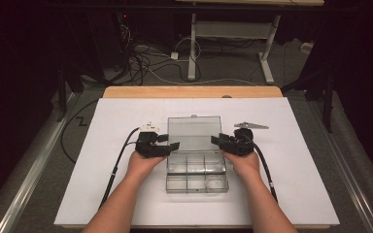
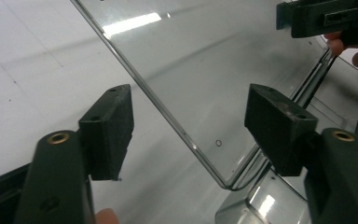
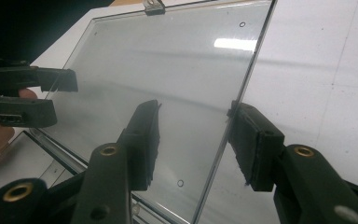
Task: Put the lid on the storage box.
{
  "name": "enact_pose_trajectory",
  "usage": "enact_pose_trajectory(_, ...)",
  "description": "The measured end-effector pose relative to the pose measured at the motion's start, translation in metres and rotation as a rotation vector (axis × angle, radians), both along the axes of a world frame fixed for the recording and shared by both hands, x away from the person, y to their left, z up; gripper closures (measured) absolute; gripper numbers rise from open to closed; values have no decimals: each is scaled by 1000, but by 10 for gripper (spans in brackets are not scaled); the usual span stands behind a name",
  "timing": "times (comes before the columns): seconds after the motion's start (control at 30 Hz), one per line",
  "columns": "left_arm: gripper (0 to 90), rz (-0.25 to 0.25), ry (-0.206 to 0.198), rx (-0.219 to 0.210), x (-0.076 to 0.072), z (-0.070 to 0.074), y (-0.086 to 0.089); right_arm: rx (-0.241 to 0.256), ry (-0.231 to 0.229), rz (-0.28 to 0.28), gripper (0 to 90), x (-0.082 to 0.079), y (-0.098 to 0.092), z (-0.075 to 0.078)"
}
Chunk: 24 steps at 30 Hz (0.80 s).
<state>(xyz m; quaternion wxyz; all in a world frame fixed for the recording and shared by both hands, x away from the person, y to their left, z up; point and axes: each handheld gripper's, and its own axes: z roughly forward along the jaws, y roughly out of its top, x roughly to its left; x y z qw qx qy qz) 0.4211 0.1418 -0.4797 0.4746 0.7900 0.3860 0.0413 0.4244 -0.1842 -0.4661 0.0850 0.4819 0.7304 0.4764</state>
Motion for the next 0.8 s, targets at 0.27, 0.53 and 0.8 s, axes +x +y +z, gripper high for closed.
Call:
enact_pose_trajectory(0.27, 395, -12, -12, 2, -2, 2, -2, -9, -23, -3, 570, -2, 0, 2)
enact_pose_trajectory(0.53, 456, -11, -30, 2, -4, 5, 0, -23, -47, 7, 594, -4, -2, 5)
enact_pose_trajectory(0.8, 517, -18, -61, 8, -6, 9, 3, -40, -75, 17, 660, -6, -6, 11)
